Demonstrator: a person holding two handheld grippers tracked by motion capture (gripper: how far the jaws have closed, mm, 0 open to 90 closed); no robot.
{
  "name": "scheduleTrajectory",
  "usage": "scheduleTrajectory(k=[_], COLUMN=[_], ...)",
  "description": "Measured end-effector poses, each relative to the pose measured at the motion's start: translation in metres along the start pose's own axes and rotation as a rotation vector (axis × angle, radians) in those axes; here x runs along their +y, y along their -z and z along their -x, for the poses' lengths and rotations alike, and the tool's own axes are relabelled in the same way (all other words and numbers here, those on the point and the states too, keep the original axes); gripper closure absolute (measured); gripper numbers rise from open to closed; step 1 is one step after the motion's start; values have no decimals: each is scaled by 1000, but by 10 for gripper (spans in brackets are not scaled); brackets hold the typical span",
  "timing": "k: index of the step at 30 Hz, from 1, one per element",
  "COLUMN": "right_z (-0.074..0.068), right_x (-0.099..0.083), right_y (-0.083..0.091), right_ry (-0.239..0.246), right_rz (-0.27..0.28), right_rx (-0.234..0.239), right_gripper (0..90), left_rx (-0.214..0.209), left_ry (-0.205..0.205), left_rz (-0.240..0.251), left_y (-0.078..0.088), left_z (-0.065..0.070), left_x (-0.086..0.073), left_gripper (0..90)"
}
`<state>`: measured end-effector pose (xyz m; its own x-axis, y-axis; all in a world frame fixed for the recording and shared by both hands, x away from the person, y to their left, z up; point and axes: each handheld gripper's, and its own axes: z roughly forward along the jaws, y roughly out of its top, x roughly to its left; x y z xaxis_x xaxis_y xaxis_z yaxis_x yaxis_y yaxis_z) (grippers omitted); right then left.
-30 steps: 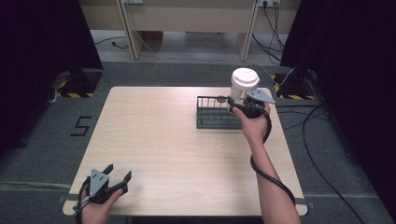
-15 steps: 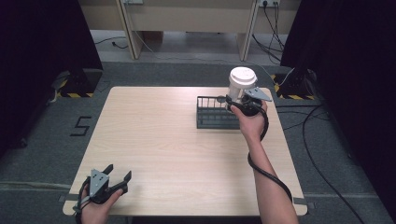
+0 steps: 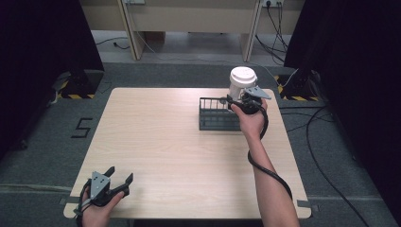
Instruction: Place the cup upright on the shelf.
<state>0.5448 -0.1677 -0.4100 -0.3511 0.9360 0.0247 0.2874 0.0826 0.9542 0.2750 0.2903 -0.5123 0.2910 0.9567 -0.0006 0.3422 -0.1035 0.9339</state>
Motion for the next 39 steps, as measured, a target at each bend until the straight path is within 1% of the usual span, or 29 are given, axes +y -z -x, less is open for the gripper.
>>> scheduleTrajectory(k=[9, 14, 23, 28, 33, 36, 39], right_z=[-3, -3, -5, -5, -4, -3, -3], right_x=[-1, -4, -10, -14, -16, -19, -19], right_y=[-9, -12, -17, -20, -21, -23, -24], right_ry=[-1, -6, 0, -8, 6, -13, -8], right_rz=[-15, -29, -49, -66, -79, -87, -93], right_rx=[-2, -9, -13, -11, -16, -15, -18], right_gripper=[188, 189, 188, 188, 188, 188, 188], left_rx=[-1, -2, -3, -4, -9, -6, -8], left_ry=[1, 1, 4, 7, 4, 6, 6], left_rz=[0, 0, 0, -2, -2, -2, -4], left_y=[0, 0, 0, -1, -2, -2, -2], left_z=[0, 0, 0, 1, 2, 1, 2], left_x=[0, 0, 0, 0, 0, 0, 0], left_gripper=[248, 248, 248, 249, 249, 248, 249])
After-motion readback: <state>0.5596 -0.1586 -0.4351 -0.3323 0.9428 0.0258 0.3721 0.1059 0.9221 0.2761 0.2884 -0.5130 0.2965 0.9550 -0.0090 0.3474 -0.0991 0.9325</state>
